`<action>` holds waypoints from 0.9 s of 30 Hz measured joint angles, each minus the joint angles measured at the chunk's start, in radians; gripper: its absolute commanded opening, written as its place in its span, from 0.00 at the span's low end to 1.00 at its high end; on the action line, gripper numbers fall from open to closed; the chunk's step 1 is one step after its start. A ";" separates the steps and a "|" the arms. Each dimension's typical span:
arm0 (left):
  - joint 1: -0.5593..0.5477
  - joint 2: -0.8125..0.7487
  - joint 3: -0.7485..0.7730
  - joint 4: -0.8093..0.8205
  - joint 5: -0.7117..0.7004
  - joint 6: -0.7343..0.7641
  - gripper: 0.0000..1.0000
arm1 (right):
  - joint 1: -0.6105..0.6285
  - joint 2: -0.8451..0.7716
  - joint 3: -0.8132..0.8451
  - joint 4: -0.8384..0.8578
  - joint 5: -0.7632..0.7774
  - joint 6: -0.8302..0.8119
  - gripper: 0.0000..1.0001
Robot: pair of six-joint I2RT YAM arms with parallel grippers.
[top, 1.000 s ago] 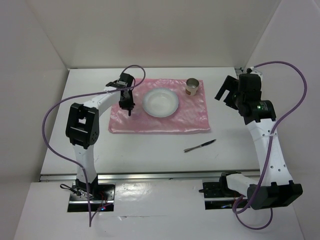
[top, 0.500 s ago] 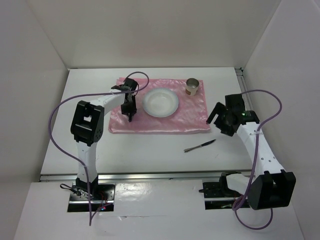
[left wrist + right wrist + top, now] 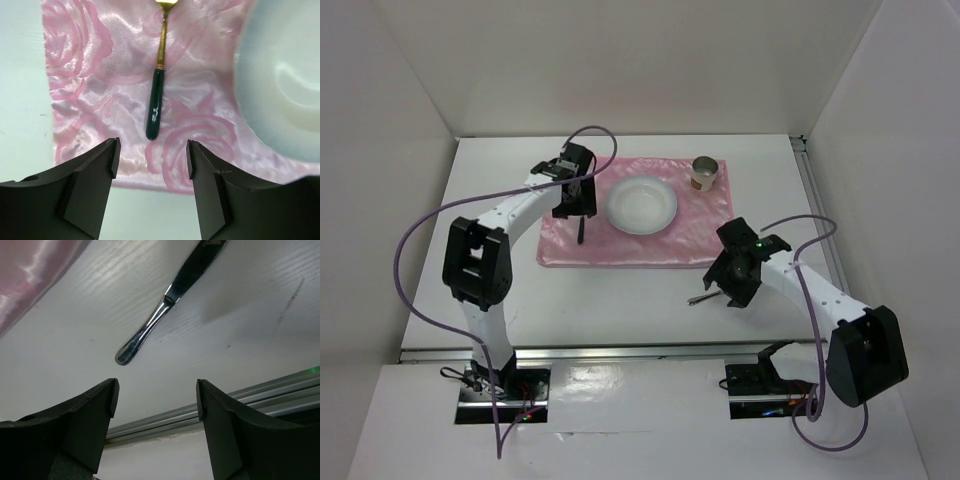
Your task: Set the dinner table for one person
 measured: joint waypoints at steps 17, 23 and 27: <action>-0.170 -0.476 -0.095 -0.073 0.037 0.017 0.74 | 0.058 0.247 -0.023 0.104 0.016 0.224 0.65; -0.175 -0.531 -0.155 -0.084 0.034 0.019 0.74 | 0.076 0.323 0.001 0.117 0.026 0.259 0.62; -0.172 -0.532 -0.155 -0.089 0.024 0.021 0.74 | 0.076 0.323 0.001 0.116 0.033 0.293 0.60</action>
